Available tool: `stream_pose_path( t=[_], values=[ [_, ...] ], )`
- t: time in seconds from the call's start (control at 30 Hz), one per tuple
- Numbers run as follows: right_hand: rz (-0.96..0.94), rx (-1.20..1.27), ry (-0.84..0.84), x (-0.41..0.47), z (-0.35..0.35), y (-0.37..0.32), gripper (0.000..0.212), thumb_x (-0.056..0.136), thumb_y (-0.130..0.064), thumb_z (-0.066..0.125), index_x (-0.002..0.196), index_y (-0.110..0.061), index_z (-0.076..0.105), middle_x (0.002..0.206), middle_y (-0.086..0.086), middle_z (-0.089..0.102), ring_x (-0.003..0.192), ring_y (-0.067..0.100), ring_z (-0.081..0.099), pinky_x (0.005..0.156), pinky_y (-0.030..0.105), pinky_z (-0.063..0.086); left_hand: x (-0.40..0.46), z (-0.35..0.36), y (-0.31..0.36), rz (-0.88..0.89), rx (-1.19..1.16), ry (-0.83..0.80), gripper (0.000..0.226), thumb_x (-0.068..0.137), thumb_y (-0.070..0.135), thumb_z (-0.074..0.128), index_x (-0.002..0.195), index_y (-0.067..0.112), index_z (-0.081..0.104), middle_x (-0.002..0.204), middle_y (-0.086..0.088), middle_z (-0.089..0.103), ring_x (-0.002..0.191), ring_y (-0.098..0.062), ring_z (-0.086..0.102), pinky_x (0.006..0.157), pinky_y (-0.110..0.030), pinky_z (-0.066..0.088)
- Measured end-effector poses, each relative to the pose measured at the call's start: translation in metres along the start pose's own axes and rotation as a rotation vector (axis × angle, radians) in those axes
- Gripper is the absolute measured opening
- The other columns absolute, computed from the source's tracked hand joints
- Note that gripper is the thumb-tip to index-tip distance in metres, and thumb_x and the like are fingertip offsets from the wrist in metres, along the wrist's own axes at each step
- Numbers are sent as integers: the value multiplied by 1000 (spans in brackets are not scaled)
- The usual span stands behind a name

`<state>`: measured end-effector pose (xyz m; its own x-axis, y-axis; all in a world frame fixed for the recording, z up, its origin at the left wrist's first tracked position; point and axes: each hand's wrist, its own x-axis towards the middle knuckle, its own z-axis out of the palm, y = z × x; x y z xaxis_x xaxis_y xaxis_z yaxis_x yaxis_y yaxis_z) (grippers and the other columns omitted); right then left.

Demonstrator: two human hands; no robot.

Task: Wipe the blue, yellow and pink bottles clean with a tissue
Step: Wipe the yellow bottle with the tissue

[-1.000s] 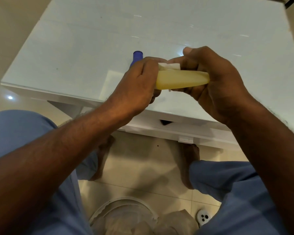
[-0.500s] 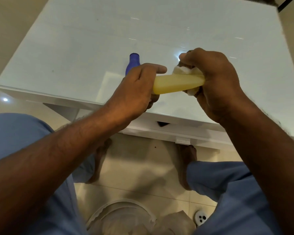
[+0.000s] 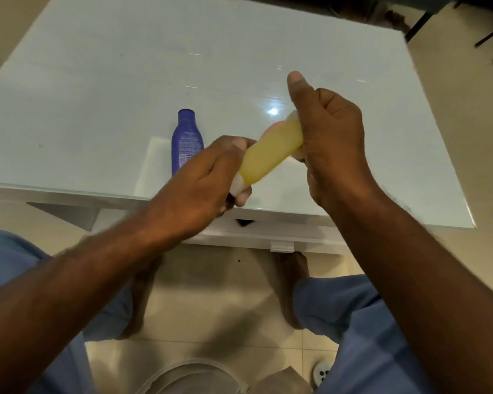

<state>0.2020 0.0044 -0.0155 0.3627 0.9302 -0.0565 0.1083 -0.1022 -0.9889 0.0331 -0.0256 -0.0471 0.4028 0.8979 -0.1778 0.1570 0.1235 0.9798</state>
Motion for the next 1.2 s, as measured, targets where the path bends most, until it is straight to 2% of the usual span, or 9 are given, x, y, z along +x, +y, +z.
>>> stream_pose_path(
  t=[0.1, 0.27, 0.37, 0.43, 0.6, 0.87, 0.97, 1.07, 1.2],
  values=[
    [-42, -112, -36, -2, 1, 6, 45, 100, -47, 67, 72, -13, 58, 71, 4, 58, 67, 15, 59, 61, 29, 51, -2, 8, -5, 0, -81, -8, 35, 108, 45, 31, 130, 29, 53, 71, -5, 63, 51, -9, 47, 48, -25, 44],
    [-276, -446, -221, -10, 4, 10, 27, 102, -33, 68, 127, -23, 72, 111, -14, 74, 97, 3, 72, 86, 17, 58, 8, 2, -3, -103, -243, 176, 34, 107, 43, 35, 126, 18, 51, 89, -14, 73, 59, -18, 60, 51, -29, 50],
    [-297, -383, -151, -1, -4, 6, 18, 99, -21, 71, 116, -22, 79, 102, -13, 79, 89, 1, 75, 78, 16, 59, 13, -5, -3, -122, -204, 251, 36, 106, 41, 39, 136, 22, 41, 103, -16, 72, 68, -21, 72, 60, -30, 58],
    [-239, -323, -78, 8, -12, 4, 15, 99, -20, 70, 111, -22, 79, 100, -10, 79, 90, 5, 76, 84, 27, 64, 16, -9, -3, -130, -187, 286, 36, 106, 39, 42, 139, 26, 35, 106, -14, 70, 72, -22, 75, 65, -34, 62],
    [-163, -247, -17, 16, -21, 6, 13, 98, -20, 71, 108, -25, 78, 101, -7, 80, 92, 12, 78, 92, 40, 65, 20, -11, -3, -168, -95, 284, 46, 101, 23, 57, 134, 31, 26, 97, -14, 70, 70, -28, 77, 66, -37, 64],
    [-237, -401, -50, 9, -18, 4, 30, 95, -18, 61, 114, -35, 78, 101, -8, 77, 87, 17, 76, 83, 43, 66, 25, -7, -22, -206, 103, 192, 21, 102, 26, 56, 116, 40, 55, 97, -3, 73, 76, -12, 77, 72, -30, 64],
    [-240, -407, -47, 8, -18, 2, 29, 96, -17, 61, 112, -33, 79, 108, -12, 77, 94, 15, 75, 85, 42, 66, 28, -6, -30, -226, 126, 183, 28, 99, 30, 60, 122, 45, 54, 104, 6, 72, 80, -5, 76, 73, -27, 62],
    [-230, -425, -77, 7, -18, 3, 28, 96, -17, 61, 112, -31, 80, 111, -11, 77, 98, 16, 74, 87, 43, 65, 28, -8, -33, -197, 248, 176, 44, 94, 41, 66, 133, 48, 47, 100, 20, 66, 83, 3, 73, 60, -9, 50],
    [-230, -444, -93, 6, -18, 3, 27, 97, -17, 61, 114, -29, 79, 112, -9, 77, 99, 17, 74, 87, 43, 65, 26, -8, -34, -82, 552, 206, 49, 95, 42, 63, 140, 44, 43, 102, 14, 64, 84, -10, 71, 68, -17, 54]
  ],
)
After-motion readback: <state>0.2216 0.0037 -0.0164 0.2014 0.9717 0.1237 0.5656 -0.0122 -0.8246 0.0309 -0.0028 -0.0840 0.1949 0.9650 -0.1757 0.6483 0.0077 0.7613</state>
